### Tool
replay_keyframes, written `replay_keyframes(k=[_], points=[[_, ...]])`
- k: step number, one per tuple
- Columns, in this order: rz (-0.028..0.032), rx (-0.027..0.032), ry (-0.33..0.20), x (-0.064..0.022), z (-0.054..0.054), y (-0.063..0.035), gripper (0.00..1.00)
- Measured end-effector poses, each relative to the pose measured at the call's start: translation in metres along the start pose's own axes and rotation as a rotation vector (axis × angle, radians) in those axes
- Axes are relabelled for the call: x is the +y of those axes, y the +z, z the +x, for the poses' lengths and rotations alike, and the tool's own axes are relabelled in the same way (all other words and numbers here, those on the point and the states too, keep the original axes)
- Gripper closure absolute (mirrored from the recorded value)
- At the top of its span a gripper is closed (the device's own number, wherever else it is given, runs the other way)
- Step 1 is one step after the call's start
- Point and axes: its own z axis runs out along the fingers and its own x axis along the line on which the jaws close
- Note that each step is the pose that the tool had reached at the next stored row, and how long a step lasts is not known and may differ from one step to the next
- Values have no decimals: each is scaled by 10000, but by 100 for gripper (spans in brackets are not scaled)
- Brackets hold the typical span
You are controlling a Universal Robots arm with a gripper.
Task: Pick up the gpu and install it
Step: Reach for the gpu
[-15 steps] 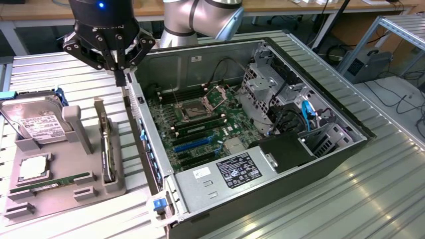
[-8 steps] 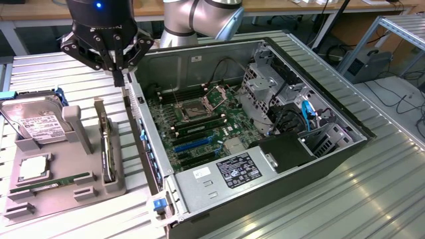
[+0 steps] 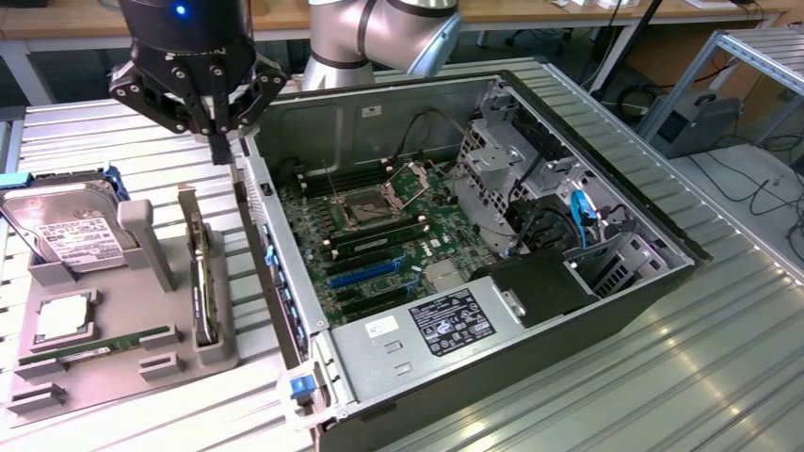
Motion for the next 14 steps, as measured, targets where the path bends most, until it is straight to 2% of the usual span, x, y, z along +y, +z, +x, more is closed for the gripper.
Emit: replay_keyframes(k=[14], points=[[-1,0,0,-4,55,-1,89]])
